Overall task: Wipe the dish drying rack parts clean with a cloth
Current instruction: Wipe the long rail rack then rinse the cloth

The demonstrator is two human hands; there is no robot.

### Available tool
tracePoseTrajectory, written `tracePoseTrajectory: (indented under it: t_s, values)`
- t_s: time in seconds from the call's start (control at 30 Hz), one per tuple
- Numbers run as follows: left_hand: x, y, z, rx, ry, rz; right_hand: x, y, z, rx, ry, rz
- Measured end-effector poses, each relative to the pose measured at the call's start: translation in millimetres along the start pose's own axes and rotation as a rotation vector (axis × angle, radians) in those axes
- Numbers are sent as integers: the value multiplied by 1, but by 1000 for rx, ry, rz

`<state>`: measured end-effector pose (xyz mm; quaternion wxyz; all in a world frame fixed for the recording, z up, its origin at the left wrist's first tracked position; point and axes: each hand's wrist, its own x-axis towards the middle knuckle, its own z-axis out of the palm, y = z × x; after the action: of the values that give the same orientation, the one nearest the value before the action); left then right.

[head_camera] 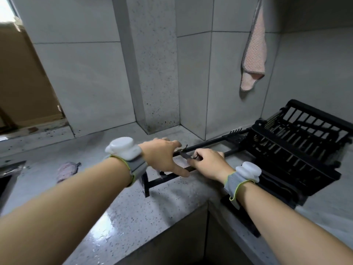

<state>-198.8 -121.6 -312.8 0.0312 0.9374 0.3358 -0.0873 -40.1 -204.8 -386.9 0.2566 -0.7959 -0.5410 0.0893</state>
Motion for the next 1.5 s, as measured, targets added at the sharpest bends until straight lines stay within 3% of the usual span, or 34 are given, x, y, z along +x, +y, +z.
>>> tracePoseTrajectory:
  t_s: [0.23,0.43,0.6,0.8,0.97,1.17,1.5]
  values:
    - [-37,-60,14,-215,-99,80,4,22,-16,-80,23,53]
    - [-42,-37,69,-664,116,115,2,32,-19,-92,29,108]
    - [-37,-19,79,-562,367,140,5,38,-20,-203,35,157]
    - [-28,-20,83,-656,350,83,8,39,-27,-209,11,249]
    - [-23,1,98,-696,460,97,2,33,-30,-149,97,172]
    - [0,40,103,-766,474,71,-15,30,-27,-39,119,-16]
    - [18,49,107,-738,349,93,-27,29,-33,-22,92,-20]
